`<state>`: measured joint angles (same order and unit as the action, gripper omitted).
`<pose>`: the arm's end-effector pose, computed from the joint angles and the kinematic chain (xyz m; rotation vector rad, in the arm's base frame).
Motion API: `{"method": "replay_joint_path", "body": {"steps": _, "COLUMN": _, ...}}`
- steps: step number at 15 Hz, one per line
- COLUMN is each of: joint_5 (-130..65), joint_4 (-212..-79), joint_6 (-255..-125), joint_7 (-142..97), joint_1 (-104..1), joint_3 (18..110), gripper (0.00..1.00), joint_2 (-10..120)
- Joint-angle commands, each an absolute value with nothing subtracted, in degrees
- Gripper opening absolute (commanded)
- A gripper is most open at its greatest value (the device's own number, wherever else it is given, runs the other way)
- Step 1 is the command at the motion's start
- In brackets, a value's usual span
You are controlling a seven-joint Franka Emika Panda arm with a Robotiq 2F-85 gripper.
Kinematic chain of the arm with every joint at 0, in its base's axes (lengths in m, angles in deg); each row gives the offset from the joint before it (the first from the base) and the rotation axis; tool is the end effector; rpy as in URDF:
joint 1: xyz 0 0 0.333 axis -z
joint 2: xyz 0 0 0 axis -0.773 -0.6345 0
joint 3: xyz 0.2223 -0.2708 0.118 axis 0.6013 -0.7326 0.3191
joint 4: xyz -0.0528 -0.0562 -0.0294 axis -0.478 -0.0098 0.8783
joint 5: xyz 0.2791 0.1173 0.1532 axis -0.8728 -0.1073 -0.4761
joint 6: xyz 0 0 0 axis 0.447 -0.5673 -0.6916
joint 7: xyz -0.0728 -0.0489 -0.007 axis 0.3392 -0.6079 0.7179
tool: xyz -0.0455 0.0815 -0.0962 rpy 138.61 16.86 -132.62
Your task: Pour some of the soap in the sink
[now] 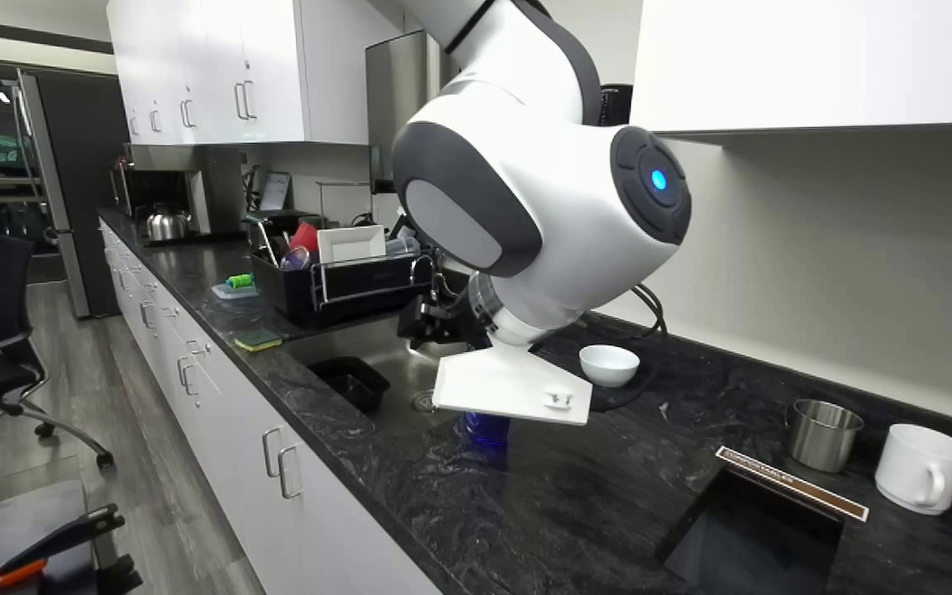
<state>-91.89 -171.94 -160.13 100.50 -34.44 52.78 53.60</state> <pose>0.4916 -0.1860 0.3488 -2.0952 -1.1089 -0.7929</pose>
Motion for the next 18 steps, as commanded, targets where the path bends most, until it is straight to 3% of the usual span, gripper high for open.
{"method": "replay_joint_path", "body": {"steps": 1, "joint_5": -93.79, "joint_4": -168.02, "joint_6": -156.90, "joint_7": 104.38, "joint_1": -32.17, "joint_3": 54.59, "gripper": 1.00, "joint_2": 49.70}}
{"method": "replay_joint_path", "body": {"steps": 18, "joint_5": -96.45, "joint_4": -161.56, "joint_6": -156.32, "joint_7": 107.29, "joint_1": -32.19, "joint_3": 56.35, "gripper": 1.00, "joint_2": 43.72}}
